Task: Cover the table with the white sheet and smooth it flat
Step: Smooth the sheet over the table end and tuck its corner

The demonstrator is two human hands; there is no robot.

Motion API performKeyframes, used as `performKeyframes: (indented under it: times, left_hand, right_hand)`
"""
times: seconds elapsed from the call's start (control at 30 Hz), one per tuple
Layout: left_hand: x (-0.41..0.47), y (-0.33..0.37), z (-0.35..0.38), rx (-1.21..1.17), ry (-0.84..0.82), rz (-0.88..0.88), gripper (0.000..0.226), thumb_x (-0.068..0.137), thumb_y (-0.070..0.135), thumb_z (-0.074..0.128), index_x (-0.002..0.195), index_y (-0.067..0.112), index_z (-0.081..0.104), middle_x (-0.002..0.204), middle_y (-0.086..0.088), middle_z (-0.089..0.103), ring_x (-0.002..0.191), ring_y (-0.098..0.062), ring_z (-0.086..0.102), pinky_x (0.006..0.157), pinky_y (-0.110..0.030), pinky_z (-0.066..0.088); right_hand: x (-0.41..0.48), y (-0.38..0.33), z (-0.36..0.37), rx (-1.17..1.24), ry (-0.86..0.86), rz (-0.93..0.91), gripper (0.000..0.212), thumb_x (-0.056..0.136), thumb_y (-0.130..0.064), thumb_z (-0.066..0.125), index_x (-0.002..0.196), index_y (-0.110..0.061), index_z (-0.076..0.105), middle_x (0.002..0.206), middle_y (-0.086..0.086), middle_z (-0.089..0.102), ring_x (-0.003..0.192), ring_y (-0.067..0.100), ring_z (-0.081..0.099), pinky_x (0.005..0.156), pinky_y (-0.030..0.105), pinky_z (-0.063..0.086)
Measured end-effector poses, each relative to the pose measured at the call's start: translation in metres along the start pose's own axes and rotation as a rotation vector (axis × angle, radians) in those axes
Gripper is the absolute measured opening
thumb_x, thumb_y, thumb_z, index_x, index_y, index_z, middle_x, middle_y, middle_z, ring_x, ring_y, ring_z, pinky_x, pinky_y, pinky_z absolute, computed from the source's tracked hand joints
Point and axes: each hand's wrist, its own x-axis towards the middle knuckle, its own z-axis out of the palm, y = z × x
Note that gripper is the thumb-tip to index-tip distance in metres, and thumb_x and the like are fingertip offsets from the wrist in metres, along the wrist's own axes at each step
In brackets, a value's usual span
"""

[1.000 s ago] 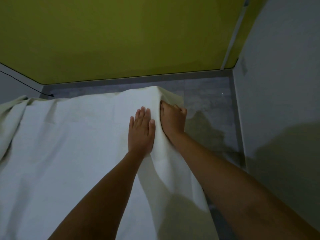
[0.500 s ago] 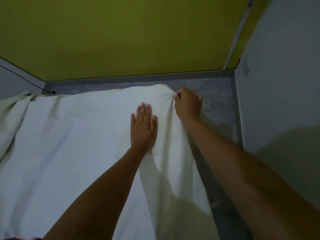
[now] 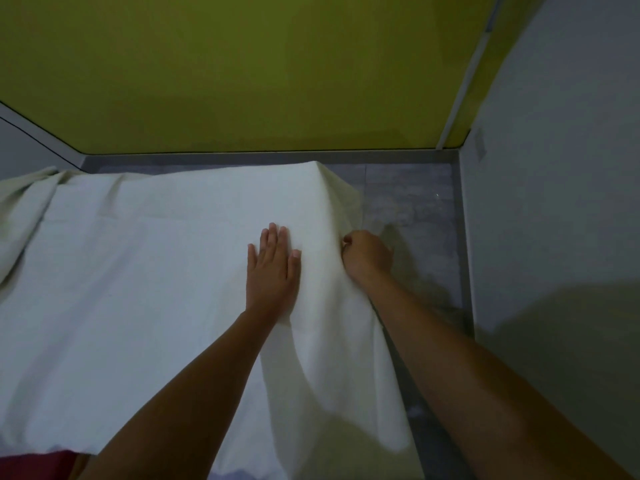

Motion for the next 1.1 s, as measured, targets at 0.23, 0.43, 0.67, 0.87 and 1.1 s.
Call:
performKeyframes:
  times: [0.23,0.43,0.67,0.87,1.1]
  left_hand:
    - [-0.057,-0.004,0.009,0.002,0.012,0.025,0.065,0.094,0.046,0.003,0.151,0.015,0.007,0.160,-0.004,0.003,0.147,-0.013,-0.004,0.119,-0.036,-0.006]
    - [-0.113,-0.009,0.014,-0.036,0.035,0.063,0.061,0.097,0.041,0.009,0.151,0.012,0.011,0.160,-0.006,0.008,0.148,-0.016,0.002,0.121,-0.038,-0.001]
    - [-0.198,-0.029,0.024,-0.083,0.053,0.075,0.057,0.101,0.038,0.016,0.150,0.009,0.017,0.159,-0.009,0.013,0.148,-0.020,0.008,0.120,-0.040,0.001]
    - [-0.241,-0.046,0.022,-0.082,0.017,0.075,0.054,0.102,0.035,0.022,0.150,0.010,0.017,0.159,-0.010,0.011,0.148,-0.020,0.006,0.119,-0.040,0.000]
    - [-0.255,-0.081,0.012,0.052,0.001,0.019,0.054,0.102,0.034,0.023,0.150,0.010,0.015,0.159,-0.010,0.012,0.148,-0.022,0.007,0.120,-0.042,0.004]
  right_hand:
    - [-0.077,0.057,0.020,0.134,-0.101,0.063,0.029,0.095,-0.025,0.044,0.117,-0.018,0.063,0.123,0.011,0.063,0.111,0.031,0.058,0.093,0.035,0.045]
    - [-0.172,0.094,0.047,0.113,0.039,0.155,0.032,0.093,-0.039,0.043,0.106,-0.017,0.062,0.112,0.010,0.066,0.104,0.031,0.060,0.096,0.042,0.044]
    - [-0.256,0.114,0.064,0.244,0.074,0.290,0.055,0.083,-0.062,0.045,0.105,-0.015,0.062,0.107,0.008,0.067,0.100,0.031,0.062,0.094,0.045,0.046]
    - [-0.315,0.090,0.073,0.296,0.324,0.104,0.024,0.088,-0.033,0.052,0.076,-0.012,0.055,0.083,0.010,0.066,0.080,0.033,0.061,0.075,0.037,0.045]
    - [-0.341,0.057,0.096,0.615,0.363,0.014,0.032,0.089,-0.017,0.052,0.059,-0.015,0.045,0.060,0.004,0.052,0.058,0.022,0.043,0.056,0.031,0.026]
